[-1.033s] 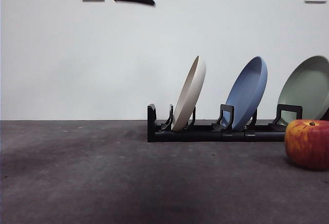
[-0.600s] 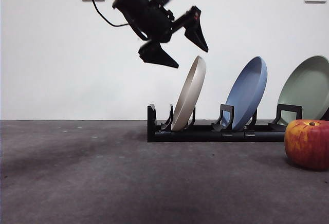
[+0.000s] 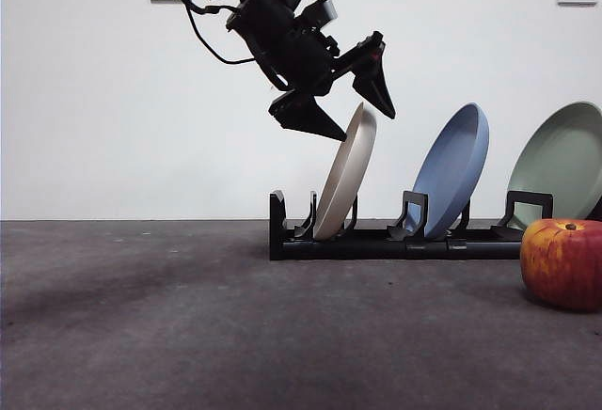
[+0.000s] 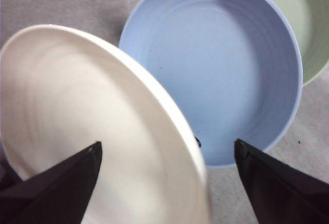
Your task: Take the yellow plate from the plate rack,put the plate on the table,take the apple from the table,put the apple in the plate
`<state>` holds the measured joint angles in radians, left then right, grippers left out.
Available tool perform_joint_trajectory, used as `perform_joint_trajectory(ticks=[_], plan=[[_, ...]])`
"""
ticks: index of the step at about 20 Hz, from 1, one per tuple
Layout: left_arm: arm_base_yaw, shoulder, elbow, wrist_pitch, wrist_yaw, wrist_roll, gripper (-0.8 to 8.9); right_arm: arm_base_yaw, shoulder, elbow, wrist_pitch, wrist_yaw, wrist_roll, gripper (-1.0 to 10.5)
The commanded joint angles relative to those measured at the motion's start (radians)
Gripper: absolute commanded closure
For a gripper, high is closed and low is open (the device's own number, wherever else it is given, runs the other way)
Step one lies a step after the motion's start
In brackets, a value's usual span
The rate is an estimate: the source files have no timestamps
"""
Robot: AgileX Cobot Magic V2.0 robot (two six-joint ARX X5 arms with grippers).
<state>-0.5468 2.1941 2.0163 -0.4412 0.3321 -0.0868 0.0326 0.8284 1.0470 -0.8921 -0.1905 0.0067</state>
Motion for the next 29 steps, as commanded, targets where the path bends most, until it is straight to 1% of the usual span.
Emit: perform_joint_trajectory(ticks=[1, 3, 11, 13, 15, 22, 23, 29], plan=[[-0.004, 0.017, 0.002, -0.010, 0.016, 0.012, 5.76, 0.000, 0.006, 0.004, 0.004, 0.000, -0.008, 3.2], [-0.004, 0.017, 0.002, -0.020, 0.033, 0.012, 6.34, 0.000, 0.007, 0.004, 0.005, 0.000, -0.008, 3.2], [-0.001, 0.016, 0.002, -0.058, 0.147, 0.000, 6.43, 0.000, 0.007, 0.004, 0.002, 0.000, -0.008, 3.2], [0.000, 0.016, 0.002, -0.068, 0.147, -0.010, 7.43, 0.000, 0.007, 0.004, 0.002, 0.000, -0.008, 3.2], [0.001, 0.016, 0.002, -0.069, 0.147, -0.015, 7.90, 0.000, 0.007, 0.004, 0.002, 0.000, -0.008, 3.2], [0.003, 0.016, 0.002, -0.068, 0.170, -0.023, 7.93, 0.000, 0.007, 0.004, 0.002, 0.000, -0.008, 3.2], [0.003, 0.016, 0.002, -0.068, 0.171, -0.023, 8.16, 0.000, 0.007, 0.004, 0.002, 0.000, -0.008, 3.2], [0.016, -0.003, 0.003, -0.067, 0.211, -0.060, 8.22, 0.000, 0.007, 0.004, 0.002, 0.000, -0.008, 3.2]])
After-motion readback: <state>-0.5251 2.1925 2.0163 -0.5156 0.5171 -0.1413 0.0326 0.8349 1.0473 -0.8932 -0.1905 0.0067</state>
